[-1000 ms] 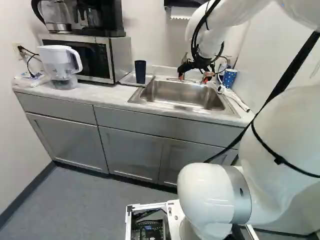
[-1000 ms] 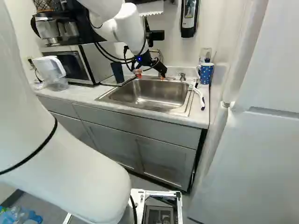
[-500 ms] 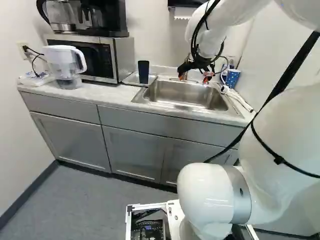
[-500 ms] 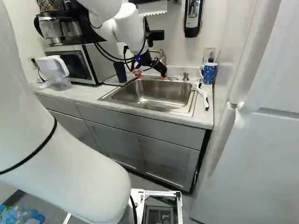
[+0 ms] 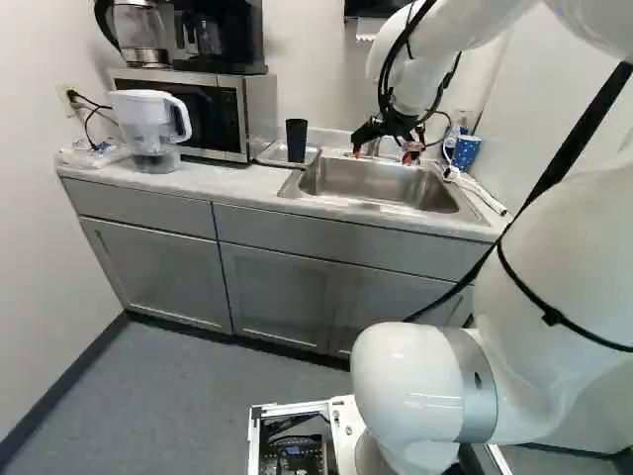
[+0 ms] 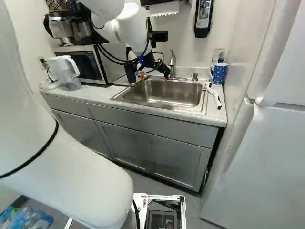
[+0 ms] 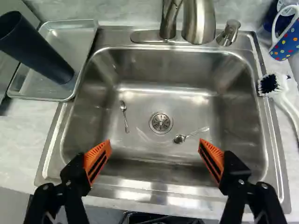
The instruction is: Rinse the cup and place it in the tray
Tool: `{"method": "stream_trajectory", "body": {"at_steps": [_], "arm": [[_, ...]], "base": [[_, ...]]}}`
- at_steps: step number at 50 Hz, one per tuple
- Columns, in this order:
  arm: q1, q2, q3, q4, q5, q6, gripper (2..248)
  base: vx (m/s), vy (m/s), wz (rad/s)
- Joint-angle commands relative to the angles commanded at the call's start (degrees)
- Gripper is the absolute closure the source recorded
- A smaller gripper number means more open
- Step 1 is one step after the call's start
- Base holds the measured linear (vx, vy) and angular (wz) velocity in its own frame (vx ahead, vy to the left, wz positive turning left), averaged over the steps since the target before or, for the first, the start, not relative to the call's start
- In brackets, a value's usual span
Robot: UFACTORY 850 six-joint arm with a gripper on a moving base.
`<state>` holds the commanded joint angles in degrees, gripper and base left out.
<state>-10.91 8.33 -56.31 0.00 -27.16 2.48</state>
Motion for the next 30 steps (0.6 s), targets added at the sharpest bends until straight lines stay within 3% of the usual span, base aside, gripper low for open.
{"method": "stream_trajectory", "body": {"at_steps": [30], "arm": [[0.0, 0.0, 0.0, 0.0, 0.0, 0.0, 3]], "base": [[-0.099, 0.11, -0.005]]}}
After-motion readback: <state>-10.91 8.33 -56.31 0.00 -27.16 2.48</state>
